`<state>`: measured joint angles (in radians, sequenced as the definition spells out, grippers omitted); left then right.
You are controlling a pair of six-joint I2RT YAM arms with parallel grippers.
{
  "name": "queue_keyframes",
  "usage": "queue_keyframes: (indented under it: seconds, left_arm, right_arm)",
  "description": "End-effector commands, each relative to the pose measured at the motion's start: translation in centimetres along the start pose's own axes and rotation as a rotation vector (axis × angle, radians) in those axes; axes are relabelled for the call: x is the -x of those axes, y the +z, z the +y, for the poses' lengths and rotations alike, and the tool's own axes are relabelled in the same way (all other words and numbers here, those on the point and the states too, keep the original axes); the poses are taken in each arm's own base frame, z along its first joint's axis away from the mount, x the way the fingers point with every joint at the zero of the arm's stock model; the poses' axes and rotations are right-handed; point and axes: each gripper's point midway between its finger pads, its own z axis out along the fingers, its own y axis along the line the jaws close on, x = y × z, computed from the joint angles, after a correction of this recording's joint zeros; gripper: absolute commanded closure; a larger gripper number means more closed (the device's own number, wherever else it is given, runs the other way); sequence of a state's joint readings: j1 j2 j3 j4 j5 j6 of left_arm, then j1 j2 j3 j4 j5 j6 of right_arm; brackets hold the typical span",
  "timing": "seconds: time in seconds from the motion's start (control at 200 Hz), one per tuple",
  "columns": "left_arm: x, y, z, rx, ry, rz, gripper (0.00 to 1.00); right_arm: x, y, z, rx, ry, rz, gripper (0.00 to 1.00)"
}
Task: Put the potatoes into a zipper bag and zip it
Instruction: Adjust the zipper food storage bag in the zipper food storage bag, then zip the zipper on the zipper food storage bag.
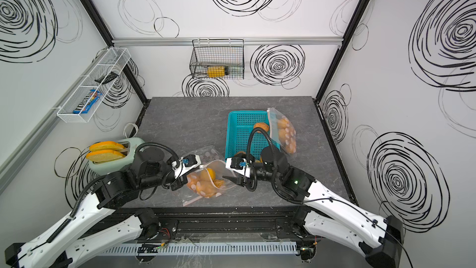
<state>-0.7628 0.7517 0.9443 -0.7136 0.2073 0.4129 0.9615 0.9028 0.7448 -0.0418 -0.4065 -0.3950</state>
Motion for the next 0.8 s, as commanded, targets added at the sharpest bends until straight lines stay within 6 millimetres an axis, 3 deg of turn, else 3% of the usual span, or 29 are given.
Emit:
queue_keyframes:
  seconds: [0.0,0.395,0.796]
  left_arm:
    - [1.6,-1.6,-1.4,-0.095,-0.035,-0.02,1.0]
    - [2.8,-3.3,-1.3,-0.107,-0.02,0.026,1.0]
    - [2.6,-3.2,-1.2,-0.098,-0.024,0.023,1.0]
  right_arm:
    - [4.4,0.9,0.4,0.026,-0.086,-0.157,0.37]
    - [7.6,3.5,-0.3,0.076,-0.105,-0.226,0.43]
    - [7.5,5.1,1.4,0.179,-0.077,-0.235,0.56]
